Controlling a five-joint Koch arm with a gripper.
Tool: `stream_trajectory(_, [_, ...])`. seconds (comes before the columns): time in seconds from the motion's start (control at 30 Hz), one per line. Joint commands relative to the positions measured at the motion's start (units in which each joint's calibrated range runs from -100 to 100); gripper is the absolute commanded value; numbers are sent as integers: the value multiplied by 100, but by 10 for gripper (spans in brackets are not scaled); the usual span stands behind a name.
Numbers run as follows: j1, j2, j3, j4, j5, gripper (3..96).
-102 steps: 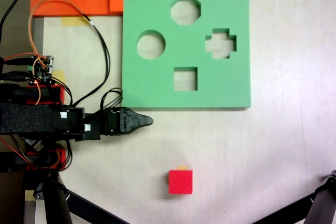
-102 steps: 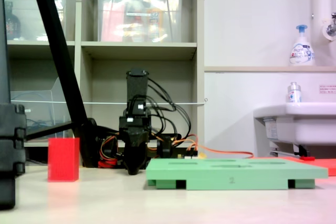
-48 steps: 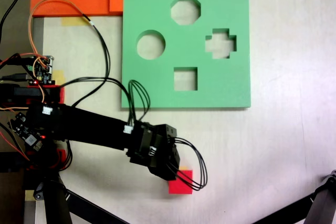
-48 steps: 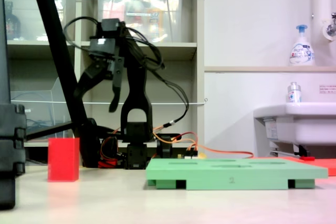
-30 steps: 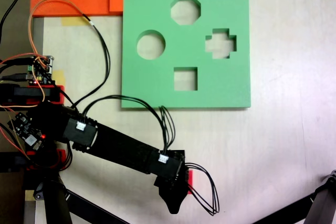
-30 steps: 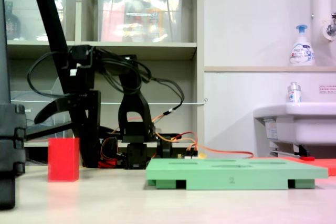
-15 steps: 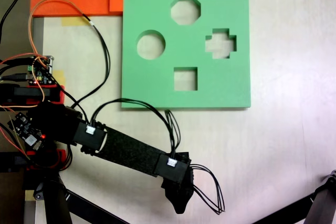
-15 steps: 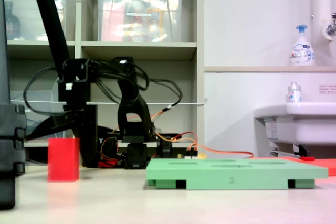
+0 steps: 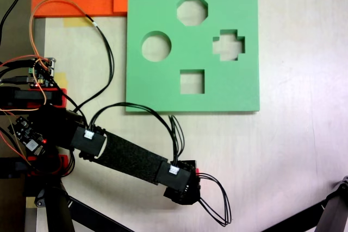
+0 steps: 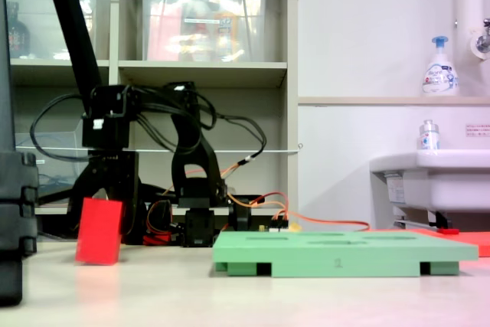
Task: Put the square block into the corresponding hole
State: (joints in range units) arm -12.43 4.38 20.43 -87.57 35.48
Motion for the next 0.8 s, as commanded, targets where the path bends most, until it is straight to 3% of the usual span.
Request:
stream_trajectory(0.03, [5, -33, -129, -68, -10, 359])
stream_trajectory(0.1, [15, -103, -129, -203, 63, 352])
stream_trajectory(0.2, [29, -340, -129, -454, 171, 266])
stream_trajectory(0.57, [420, -2170, 350, -1243, 708, 265])
stream_trajectory(0.8, [1060, -3008, 1167, -1243, 1411, 265])
